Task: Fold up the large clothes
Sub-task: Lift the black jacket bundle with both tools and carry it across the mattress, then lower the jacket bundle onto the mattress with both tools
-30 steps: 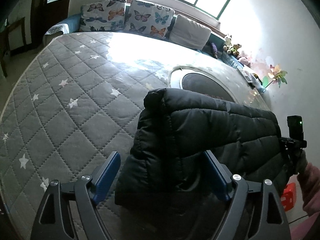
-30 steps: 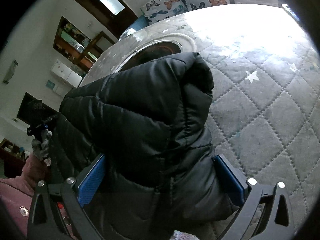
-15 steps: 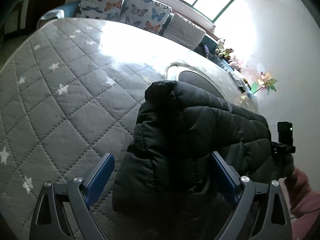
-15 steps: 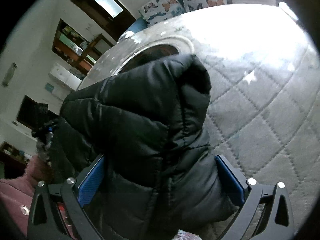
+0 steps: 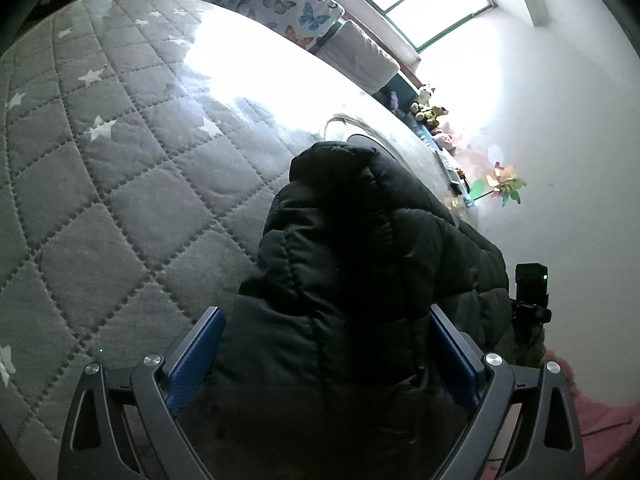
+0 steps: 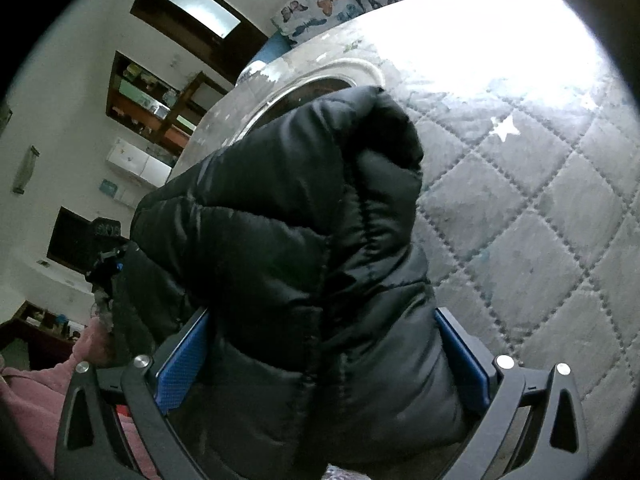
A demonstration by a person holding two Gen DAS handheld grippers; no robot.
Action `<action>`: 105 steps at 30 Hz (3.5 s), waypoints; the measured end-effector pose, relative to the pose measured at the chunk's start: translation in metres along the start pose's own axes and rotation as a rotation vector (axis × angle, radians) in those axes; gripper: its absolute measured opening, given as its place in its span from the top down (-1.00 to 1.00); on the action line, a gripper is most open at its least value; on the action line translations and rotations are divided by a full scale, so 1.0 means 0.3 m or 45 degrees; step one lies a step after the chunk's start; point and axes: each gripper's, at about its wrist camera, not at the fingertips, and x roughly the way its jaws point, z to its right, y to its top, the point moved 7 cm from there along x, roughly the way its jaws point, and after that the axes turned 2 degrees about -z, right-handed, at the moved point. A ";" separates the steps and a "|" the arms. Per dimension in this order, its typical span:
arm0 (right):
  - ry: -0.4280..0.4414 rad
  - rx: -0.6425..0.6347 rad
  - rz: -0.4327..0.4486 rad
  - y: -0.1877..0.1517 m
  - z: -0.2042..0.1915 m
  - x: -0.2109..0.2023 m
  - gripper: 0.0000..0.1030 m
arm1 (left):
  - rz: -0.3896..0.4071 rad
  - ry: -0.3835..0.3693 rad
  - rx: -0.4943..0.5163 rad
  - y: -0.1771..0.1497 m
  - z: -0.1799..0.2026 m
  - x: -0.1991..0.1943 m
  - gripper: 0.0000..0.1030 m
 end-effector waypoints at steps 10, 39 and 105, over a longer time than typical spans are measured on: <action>-0.067 -0.075 -0.052 -0.062 -0.071 0.001 -1.00 | 0.003 0.017 0.030 0.003 0.017 0.004 -0.75; -0.042 -0.071 0.048 -0.051 -0.116 0.004 -0.33 | -0.050 0.281 0.246 -0.002 0.234 0.063 -0.26; -0.774 0.221 0.366 0.466 0.580 -0.383 -0.43 | -0.134 0.366 0.356 1.037 0.883 1.279 -0.49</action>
